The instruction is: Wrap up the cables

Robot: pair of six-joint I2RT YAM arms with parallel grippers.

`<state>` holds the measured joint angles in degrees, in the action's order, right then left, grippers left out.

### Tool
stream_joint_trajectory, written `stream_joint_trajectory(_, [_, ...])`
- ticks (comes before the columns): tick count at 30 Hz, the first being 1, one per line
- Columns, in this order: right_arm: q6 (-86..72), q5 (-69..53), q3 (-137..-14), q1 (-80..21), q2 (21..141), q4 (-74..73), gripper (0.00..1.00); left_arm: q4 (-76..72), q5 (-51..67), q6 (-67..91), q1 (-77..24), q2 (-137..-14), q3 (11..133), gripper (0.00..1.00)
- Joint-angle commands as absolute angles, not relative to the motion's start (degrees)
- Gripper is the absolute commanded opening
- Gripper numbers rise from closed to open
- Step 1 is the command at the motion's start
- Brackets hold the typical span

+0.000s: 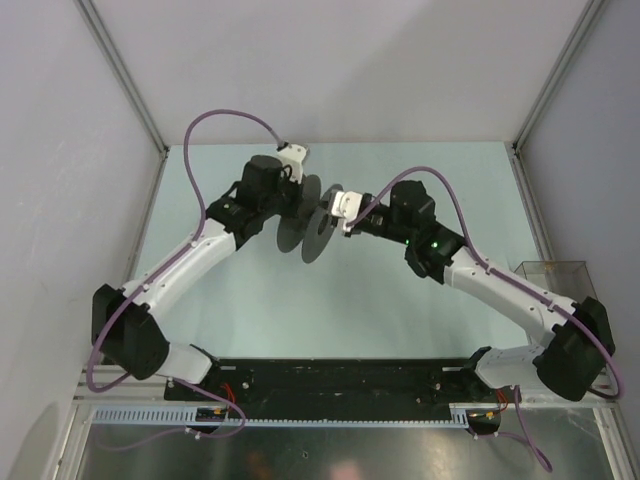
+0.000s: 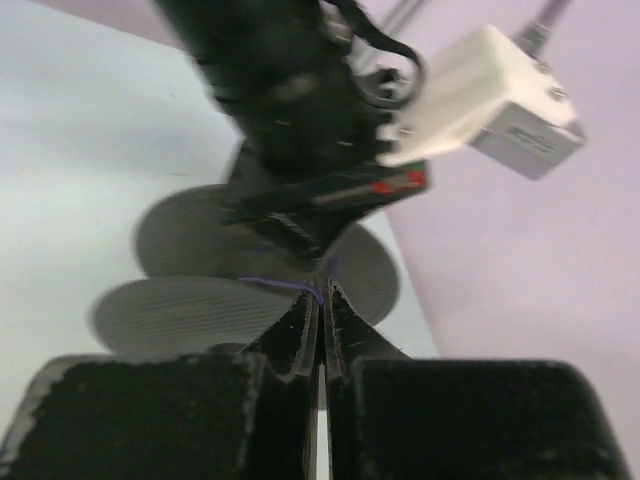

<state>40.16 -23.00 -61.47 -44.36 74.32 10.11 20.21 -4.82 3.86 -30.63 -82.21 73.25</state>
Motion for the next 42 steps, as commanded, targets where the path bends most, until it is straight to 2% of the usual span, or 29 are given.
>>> stream_joint_trajectory(1, [43.75,-21.95,-68.68,-40.19,75.47,12.90,0.00,16.37,7.19,-6.78,-30.48,-75.71,69.97,0.00])
stream_joint_trajectory(10, [43.71,-31.38,-74.14,-29.11,77.93,5.64,0.00,18.74,25.31,-21.96,-30.14,-67.93,63.77,0.00])
stream_joint_trajectory(27, [45.46,-49.95,-74.17,-16.06,77.88,-18.14,0.00,16.87,40.58,-39.32,-29.69,-58.43,59.92,0.00])
stream_joint_trajectory(32, [34.92,-54.06,-73.98,-14.33,79.52,-15.42,0.00,13.75,42.83,-43.94,-30.25,-56.03,59.05,0.00])
stream_joint_trajectory(42, [1.24,-63.51,-72.78,-10.47,85.72,-0.15,0.00,4.62,42.27,-50.51,-32.93,-52.04,53.85,0.00])
